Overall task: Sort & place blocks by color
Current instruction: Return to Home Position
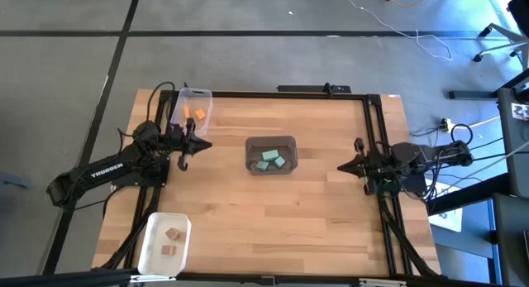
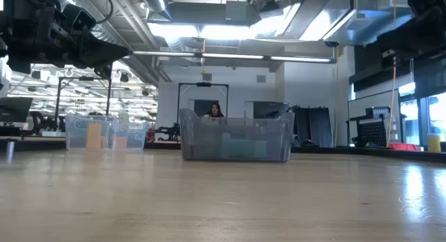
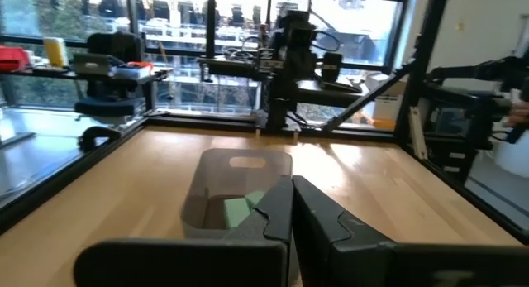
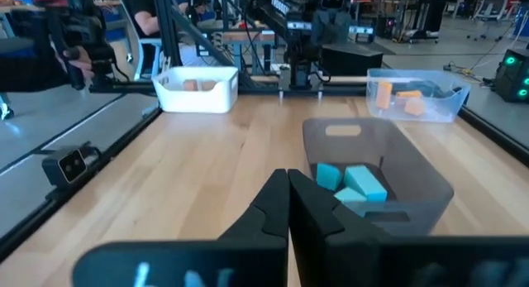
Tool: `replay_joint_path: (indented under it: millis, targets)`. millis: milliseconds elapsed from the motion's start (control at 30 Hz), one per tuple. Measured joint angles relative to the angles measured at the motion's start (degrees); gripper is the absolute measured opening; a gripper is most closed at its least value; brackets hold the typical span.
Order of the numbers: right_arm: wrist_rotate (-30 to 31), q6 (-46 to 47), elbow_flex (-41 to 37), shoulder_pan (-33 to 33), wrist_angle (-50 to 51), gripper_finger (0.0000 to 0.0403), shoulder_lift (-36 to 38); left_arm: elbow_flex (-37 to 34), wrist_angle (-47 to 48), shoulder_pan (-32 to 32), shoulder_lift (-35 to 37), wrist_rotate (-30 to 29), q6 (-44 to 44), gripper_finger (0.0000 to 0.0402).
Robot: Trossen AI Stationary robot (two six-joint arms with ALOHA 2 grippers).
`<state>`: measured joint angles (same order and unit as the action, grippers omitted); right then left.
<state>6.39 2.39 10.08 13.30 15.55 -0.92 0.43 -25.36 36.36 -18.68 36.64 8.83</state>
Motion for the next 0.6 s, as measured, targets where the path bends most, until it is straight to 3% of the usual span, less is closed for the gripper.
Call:
replay_joint_path:
  millis: [600]
  targets:
    - [-0.44,-1.47,-4.84,0.0,-1.25,0.0,0.85,0.0,3.37,-0.02,0.02,3.44,-1.93,0.0]
